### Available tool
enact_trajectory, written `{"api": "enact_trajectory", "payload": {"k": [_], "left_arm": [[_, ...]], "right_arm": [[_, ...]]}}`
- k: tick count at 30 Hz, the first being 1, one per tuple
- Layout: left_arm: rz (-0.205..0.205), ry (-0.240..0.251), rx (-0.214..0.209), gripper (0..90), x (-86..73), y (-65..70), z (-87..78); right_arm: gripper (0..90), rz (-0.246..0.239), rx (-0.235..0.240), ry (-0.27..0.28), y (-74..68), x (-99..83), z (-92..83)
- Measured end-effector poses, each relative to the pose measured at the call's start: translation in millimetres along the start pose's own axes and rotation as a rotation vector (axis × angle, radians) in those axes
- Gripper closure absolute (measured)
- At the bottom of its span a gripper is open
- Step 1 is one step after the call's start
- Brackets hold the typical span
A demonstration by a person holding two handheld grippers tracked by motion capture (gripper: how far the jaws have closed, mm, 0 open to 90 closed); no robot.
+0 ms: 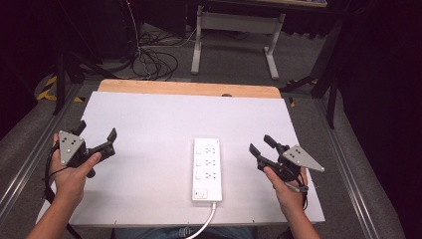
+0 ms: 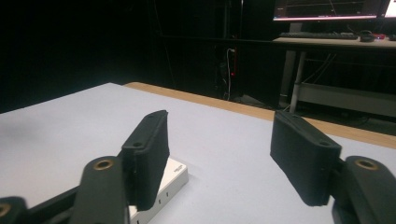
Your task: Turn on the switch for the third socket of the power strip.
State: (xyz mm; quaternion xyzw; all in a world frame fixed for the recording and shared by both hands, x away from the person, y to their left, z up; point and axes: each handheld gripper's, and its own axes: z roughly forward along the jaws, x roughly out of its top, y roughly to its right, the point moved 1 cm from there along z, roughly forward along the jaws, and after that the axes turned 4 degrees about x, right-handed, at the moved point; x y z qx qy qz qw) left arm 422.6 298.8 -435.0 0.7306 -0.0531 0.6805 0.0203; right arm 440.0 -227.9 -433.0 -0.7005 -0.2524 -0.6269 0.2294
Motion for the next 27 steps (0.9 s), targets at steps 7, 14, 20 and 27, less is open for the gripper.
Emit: {"api": "enact_trajectory", "payload": {"k": [7, 14, 20, 27], "left_arm": [[0.002, -0.001, 0.000, 6.8, 0.0, 0.1, 0.2], [0.001, -0.002, 0.000, 6.8, -0.1, 0.2, 0.3], [0.002, 0.000, 0.000, 6.8, 0.1, 0.1, 0.1], [-0.001, 0.001, 0.000, 6.8, 0.1, 0.0, 0.2]], "right_arm": [[56.0, -0.016, 0.016, 0.006, -0.9, 0.8, -1.9], [71.9, -0.037, 0.050, -0.005, -4.2, 1.4, -2.0], [81.3, -0.070, 0.078, -0.019, -7.3, 1.2, -1.2], [90.0, -0.087, 0.092, -0.035, -9.1, 1.2, -1.7]]}}
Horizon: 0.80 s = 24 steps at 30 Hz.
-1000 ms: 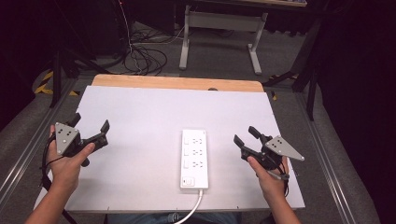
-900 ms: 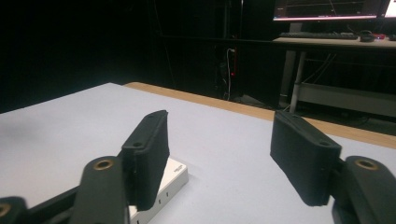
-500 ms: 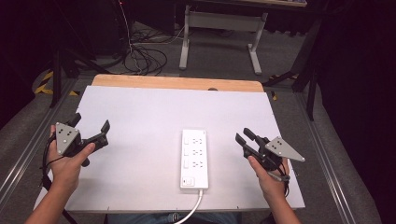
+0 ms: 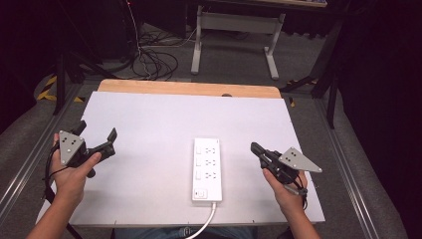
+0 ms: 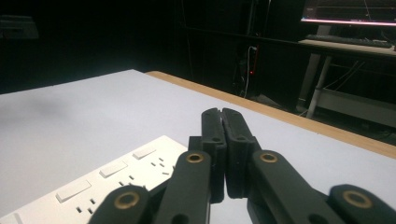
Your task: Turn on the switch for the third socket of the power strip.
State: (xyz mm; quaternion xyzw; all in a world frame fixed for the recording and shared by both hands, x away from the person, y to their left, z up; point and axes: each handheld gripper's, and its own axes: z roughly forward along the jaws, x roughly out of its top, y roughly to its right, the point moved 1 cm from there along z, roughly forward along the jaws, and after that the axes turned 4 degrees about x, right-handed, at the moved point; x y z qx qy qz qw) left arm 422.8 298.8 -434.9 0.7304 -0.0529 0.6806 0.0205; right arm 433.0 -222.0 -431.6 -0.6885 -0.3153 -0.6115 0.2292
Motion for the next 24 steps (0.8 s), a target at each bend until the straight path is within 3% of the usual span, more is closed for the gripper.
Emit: {"api": "enact_trajectory", "payload": {"k": [5, 24], "left_arm": [[-0.002, 0.001, 0.000, 6.8, 0.1, 0.1, -0.1], [-0.001, 0.000, 0.001, 6.8, 0.1, 0.0, 0.0]], "right_arm": [[90.0, 0.002, 0.020, -0.021, -1.9, 0.4, 1.0], [90.0, 0.009, 0.014, -0.028, 3.8, 1.6, -0.4]]}}
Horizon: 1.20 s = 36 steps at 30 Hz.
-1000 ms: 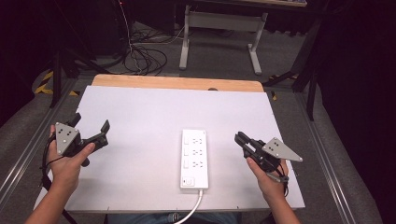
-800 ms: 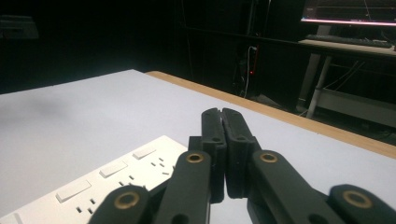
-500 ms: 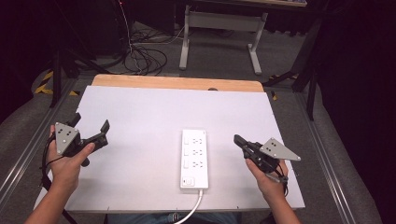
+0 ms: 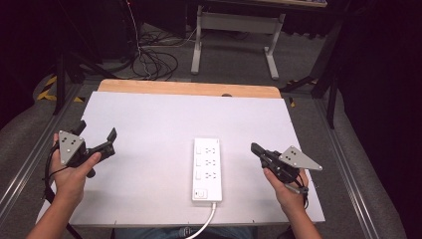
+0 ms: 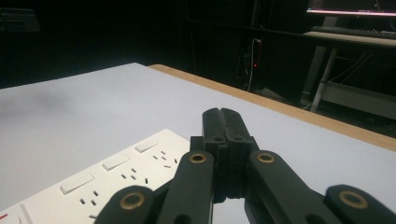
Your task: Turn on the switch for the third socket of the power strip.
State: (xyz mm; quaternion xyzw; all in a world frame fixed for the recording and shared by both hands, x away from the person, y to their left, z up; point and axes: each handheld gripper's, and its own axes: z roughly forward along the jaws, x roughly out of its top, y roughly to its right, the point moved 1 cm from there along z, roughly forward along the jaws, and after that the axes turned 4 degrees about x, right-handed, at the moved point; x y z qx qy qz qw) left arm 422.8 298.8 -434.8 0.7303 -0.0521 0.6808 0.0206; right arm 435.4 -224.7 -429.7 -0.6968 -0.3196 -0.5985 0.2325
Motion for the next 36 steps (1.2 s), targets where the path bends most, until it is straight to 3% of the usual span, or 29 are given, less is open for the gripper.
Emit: {"api": "enact_trajectory", "payload": {"k": [16, 36], "left_arm": [[0.006, -0.003, 0.002, 6.8, -0.4, -0.4, 0.5], [0.009, -0.004, 0.004, 6.8, -1.0, -0.7, 0.5]], "right_arm": [[90.0, 0.003, 0.036, 0.009, 4.5, 9.3, 12.4], [90.0, -0.030, 0.117, -0.015, -14.9, 19.3, 39.7]]}}
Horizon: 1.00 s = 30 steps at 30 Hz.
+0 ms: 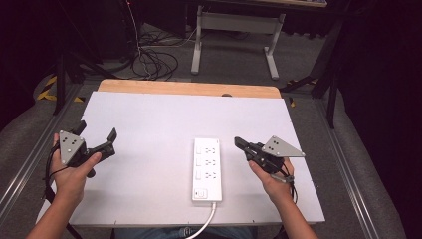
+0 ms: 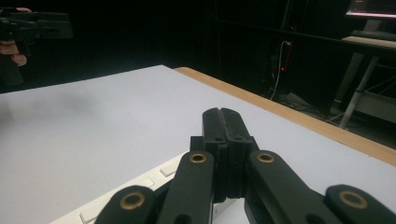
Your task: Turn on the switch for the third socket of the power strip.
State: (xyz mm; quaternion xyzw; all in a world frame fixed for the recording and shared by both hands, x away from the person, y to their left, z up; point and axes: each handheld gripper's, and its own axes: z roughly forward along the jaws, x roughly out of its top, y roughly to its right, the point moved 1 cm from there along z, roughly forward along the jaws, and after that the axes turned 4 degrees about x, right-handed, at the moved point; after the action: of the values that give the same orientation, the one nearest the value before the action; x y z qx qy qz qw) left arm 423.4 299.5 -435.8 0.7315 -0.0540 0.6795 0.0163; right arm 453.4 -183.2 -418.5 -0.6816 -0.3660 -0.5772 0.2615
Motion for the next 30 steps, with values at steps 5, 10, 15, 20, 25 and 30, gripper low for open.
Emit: {"api": "enact_trajectory", "payload": {"k": [5, 10, 15, 20, 25, 30], "left_arm": [[0.000, 0.000, -0.002, 6.8, -0.1, 0.4, -0.1], [-0.002, -0.002, -0.002, 6.8, -0.3, 0.4, 0.1], [0.002, -0.005, -0.001, 6.8, -0.8, 0.6, 0.2], [0.002, -0.005, 0.000, 6.8, -1.0, -0.1, 0.1], [0.002, -0.006, -0.002, 6.9, -1.1, 0.3, 0.1], [0.001, -0.006, -0.001, 6.8, -1.2, -0.1, 0.2]], "right_arm": [[90.0, -0.009, 0.010, -0.007, -2.6, 1.2, 3.4], [90.0, -0.008, 0.018, -0.009, -2.8, 1.6, 4.6], [90.0, -0.013, 0.027, -0.016, -4.0, 3.1, 8.2], [90.0, -0.025, 0.037, -0.031, -6.2, 4.1, 12.3], [90.0, -0.025, 0.044, -0.038, -6.3, 4.1, 15.5], [90.0, -0.026, 0.052, -0.043, -6.3, 4.2, 18.9]]}}
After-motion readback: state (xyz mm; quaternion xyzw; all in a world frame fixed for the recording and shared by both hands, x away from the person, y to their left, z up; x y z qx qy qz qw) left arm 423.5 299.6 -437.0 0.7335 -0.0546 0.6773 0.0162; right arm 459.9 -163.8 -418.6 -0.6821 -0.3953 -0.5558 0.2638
